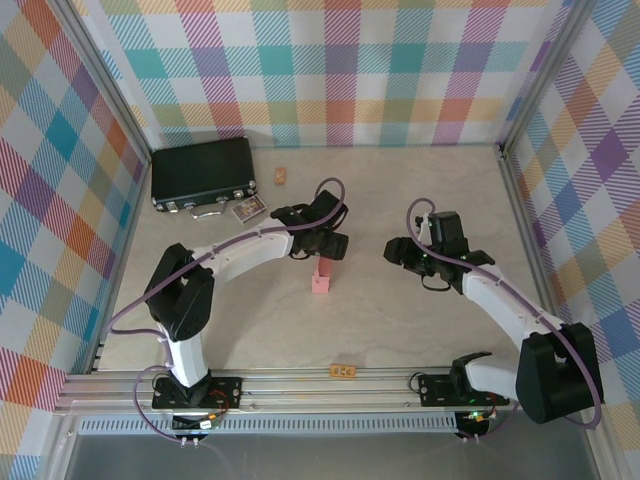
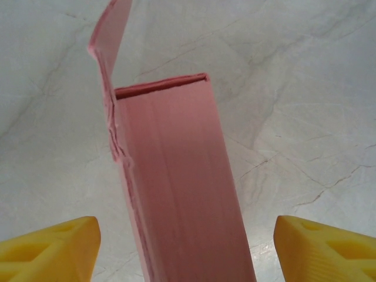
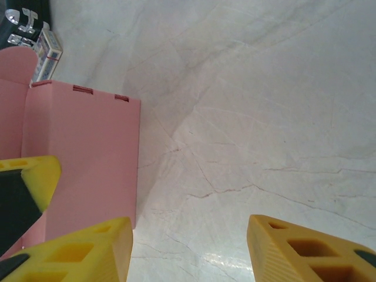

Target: Fold the paper box

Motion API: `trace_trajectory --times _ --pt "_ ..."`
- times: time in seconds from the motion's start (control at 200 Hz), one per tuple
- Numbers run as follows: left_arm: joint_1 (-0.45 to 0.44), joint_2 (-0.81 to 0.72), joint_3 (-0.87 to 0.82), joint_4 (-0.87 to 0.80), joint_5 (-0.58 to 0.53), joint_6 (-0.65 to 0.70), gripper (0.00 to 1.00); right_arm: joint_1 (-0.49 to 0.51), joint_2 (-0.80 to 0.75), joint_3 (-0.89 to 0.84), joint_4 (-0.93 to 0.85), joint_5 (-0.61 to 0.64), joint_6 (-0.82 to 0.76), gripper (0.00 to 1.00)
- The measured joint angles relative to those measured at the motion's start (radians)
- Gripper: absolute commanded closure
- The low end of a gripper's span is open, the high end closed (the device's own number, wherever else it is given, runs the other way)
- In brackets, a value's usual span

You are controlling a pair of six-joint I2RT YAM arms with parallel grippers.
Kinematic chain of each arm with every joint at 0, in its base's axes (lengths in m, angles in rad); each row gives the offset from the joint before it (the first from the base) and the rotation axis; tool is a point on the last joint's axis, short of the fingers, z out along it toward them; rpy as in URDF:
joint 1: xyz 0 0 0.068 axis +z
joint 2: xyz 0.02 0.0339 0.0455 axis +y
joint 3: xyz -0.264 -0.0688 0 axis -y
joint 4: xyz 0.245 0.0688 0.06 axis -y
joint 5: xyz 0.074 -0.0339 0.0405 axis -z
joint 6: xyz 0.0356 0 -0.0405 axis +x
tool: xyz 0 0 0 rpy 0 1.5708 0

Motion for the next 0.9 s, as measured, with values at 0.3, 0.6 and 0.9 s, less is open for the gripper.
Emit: trace_trajectory --times 0.3,0.6,0.9 --pt "0.000 0.041 0.023 -0.032 -0.001 0.059 0.39 -0.005 -0.014 -0.014 -0.002 0.000 0.000 0.45" --pt "0.000 0.060 0.076 -0.079 0.012 0.171 0.42 -0.006 -0.014 -0.021 -0.002 0.000 0.000 0.45" --pt "0.032 0.093 0.119 -0.097 0.092 0.312 0.44 -0.006 -0.014 -0.025 -0.003 0.004 0.000 0.45"
